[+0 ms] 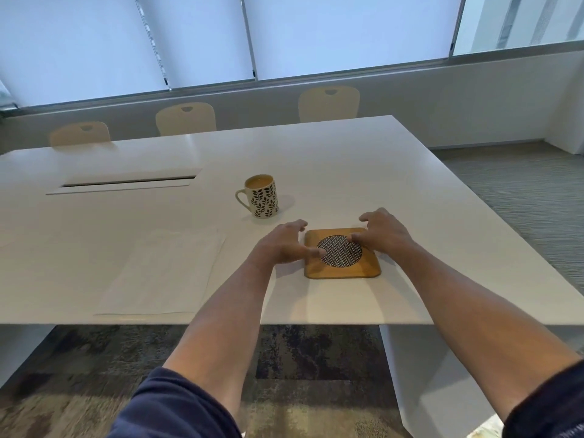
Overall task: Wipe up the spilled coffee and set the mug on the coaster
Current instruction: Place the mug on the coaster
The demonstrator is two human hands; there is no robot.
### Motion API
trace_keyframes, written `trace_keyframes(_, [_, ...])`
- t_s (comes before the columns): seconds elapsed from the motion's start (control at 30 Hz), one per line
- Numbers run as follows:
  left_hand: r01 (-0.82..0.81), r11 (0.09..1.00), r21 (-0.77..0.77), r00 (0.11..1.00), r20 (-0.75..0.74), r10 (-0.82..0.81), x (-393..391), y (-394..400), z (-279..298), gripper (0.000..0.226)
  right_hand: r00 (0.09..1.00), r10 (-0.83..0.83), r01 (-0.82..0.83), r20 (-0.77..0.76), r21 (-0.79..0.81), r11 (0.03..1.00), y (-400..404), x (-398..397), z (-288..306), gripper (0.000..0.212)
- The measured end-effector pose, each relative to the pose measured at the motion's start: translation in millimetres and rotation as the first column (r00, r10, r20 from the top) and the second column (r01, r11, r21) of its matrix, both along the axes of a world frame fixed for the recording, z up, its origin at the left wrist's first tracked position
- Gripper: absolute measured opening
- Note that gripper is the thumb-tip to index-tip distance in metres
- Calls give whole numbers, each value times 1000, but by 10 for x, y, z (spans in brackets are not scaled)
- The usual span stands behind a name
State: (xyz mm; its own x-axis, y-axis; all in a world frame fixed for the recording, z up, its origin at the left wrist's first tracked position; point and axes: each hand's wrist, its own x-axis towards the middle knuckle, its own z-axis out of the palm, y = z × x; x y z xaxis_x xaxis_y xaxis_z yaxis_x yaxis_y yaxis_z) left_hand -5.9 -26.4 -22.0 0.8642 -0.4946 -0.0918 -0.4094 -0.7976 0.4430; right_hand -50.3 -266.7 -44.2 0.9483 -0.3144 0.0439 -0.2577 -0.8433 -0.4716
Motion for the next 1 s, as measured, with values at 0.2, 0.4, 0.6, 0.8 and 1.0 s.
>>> trace_keyframes(0.2, [-159,951,-267,963,169,209,114,167,8,34,971,43,-47,235,13,999,159,60,99,36])
trace_keyframes(0.4, [-334,846,-416,877,192,440,248,380,58,14,946,122,-158,302,99,982,484,264,173,25])
trace_keyframes(0.6, [-463,728,-505,802,110,587,494,630,95,18,931,183,-219,315,82,972,793,493,187,11])
trace_keyframes(0.8, [-518,656,-549,752,74,655,782,816,88,34,946,146,-210,290,203,956,1031,872,151,53])
trace_keyframes(1.0, [-514,657,-551,793,-15,609,1059,888,-41,62,953,132,-225,271,347,910,1255,1234,108,93])
